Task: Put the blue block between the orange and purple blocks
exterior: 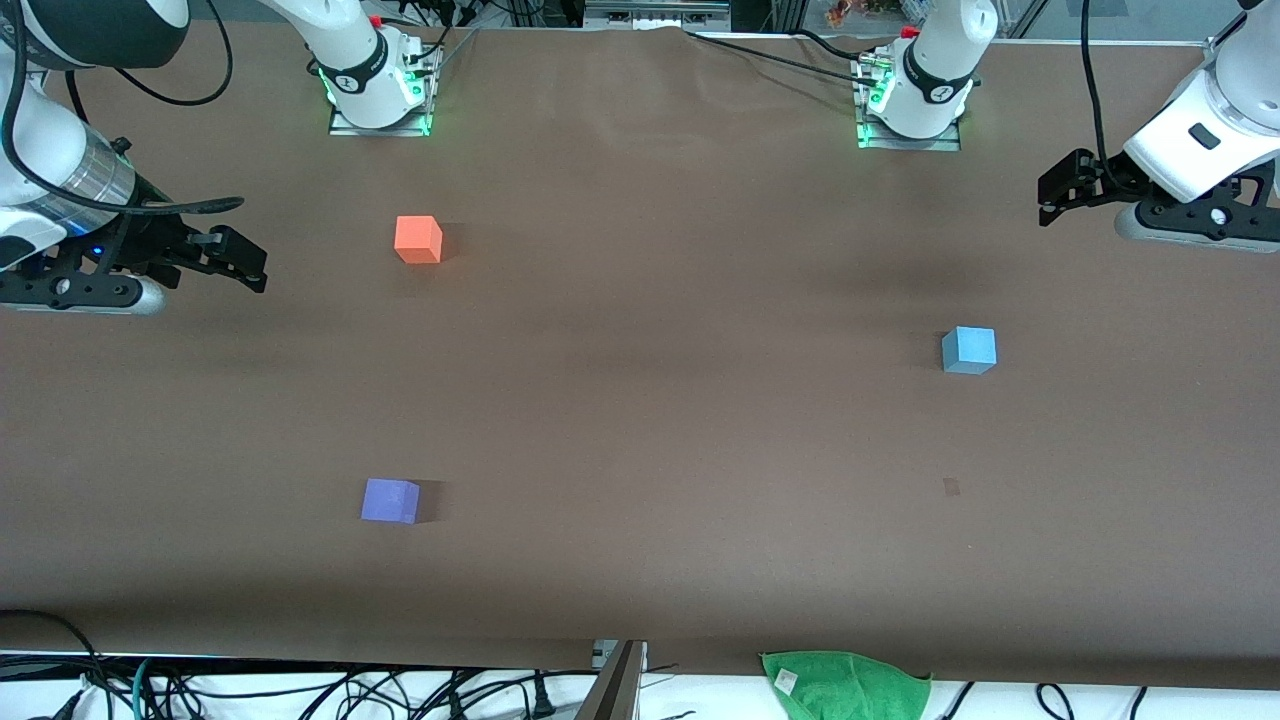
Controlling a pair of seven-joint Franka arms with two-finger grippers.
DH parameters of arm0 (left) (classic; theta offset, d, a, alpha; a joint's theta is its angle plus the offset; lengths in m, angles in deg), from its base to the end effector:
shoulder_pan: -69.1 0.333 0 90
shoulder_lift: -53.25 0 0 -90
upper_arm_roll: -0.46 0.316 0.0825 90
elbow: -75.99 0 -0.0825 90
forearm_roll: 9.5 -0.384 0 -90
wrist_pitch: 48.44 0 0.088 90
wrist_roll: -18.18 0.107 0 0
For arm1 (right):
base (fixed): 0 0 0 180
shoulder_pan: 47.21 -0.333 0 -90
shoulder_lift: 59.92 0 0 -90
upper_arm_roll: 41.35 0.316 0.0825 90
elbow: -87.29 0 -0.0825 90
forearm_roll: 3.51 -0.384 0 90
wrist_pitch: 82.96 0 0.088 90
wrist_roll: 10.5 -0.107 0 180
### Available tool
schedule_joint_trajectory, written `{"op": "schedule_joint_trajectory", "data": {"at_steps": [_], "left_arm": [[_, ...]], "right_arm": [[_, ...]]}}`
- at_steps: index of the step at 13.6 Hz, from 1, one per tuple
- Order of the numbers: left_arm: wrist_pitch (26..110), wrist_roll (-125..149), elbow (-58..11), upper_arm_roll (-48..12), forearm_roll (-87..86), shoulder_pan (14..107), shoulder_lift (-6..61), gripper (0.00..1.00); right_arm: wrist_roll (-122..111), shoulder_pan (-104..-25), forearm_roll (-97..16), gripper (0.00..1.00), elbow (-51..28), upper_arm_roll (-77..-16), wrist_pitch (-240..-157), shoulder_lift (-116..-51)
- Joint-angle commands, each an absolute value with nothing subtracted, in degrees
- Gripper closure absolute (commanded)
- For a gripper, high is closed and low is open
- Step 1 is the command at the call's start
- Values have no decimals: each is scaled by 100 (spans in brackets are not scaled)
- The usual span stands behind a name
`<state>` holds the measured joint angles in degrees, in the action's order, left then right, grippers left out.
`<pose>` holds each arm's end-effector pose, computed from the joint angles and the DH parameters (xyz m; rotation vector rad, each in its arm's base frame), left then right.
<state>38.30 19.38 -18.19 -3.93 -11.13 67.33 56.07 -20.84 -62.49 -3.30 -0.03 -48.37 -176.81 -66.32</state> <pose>0.5290 -0.0549 0.6123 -3.0972 0.1981 0.1231 0.5871 0.0888 0.5889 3.1245 -0.0551 0.0092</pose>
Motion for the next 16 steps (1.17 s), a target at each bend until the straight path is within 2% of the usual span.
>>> {"op": "schedule_joint_trajectory", "data": {"at_steps": [1, 16], "left_arm": [[3725, 1889, -1771, -385, -819, 6813, 5606, 0], [3655, 1713, -1771, -376, -853, 6822, 5457, 0]], "right_arm": [[-2044, -6242, -412, 0, -17, -4838, -17683, -6590], [-2026, -6233, -421, 0, -17, -4873, -17665, -6590]]}}
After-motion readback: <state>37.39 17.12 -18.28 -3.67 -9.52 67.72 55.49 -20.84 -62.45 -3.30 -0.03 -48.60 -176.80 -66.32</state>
